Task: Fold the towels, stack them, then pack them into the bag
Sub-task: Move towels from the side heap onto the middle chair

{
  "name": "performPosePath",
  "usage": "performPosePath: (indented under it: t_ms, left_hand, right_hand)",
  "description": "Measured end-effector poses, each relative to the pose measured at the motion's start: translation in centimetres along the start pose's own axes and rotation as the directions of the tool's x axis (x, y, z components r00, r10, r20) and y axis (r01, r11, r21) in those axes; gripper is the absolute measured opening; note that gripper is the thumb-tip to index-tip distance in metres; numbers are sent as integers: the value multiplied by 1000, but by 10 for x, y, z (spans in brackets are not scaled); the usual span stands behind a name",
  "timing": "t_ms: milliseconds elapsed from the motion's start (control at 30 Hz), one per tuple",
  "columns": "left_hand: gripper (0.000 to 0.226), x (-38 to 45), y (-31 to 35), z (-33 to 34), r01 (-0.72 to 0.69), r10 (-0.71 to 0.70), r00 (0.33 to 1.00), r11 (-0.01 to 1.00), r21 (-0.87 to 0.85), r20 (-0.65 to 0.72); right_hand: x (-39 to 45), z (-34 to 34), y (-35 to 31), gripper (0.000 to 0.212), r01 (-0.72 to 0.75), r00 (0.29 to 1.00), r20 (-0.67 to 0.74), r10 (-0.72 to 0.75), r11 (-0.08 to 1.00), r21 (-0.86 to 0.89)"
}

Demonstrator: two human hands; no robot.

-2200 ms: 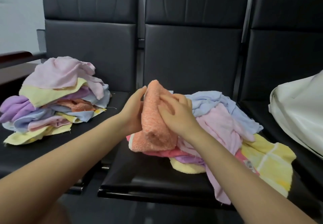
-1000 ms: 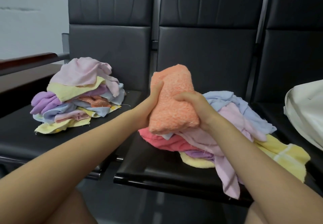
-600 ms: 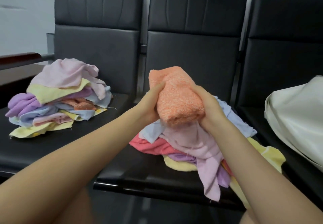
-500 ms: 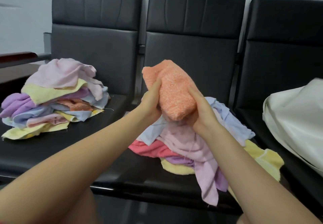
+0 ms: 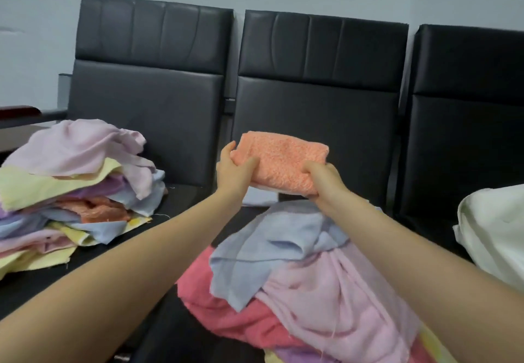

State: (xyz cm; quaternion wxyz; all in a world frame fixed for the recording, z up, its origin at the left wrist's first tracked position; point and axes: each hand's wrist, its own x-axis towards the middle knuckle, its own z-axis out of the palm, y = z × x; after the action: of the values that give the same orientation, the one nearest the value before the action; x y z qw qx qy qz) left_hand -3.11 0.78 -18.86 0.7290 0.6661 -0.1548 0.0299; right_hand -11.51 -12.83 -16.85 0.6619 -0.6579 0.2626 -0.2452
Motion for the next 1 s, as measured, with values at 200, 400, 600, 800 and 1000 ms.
performPosePath:
  t_ms: [200, 400, 600, 800, 1000]
  left_hand:
    - [59, 78, -39, 0, 60, -54, 998, 975, 213, -33]
    - [53, 97, -109, -1, 125, -250, 965, 699, 704, 77]
    - [60, 64, -77, 4, 185, -164, 982, 765, 617, -92]
    - [36, 3, -33, -6, 125, -141, 990, 901, 415, 8]
    - [43, -62, -19, -18, 15, -215, 946, 774, 633, 241]
  right_hand:
    - [82, 43, 13, 62, 111, 994, 25, -108, 971, -213]
    - [107, 43, 66, 25, 20, 994, 85, 64, 675, -738]
    - [64, 12, 33, 34, 281, 948, 44, -315, 765, -580]
    - [-39, -12, 18, 41, 301, 947, 132, -294, 664, -684]
    - [-77, -31, 53, 29, 259, 955, 155, -252, 462, -848]
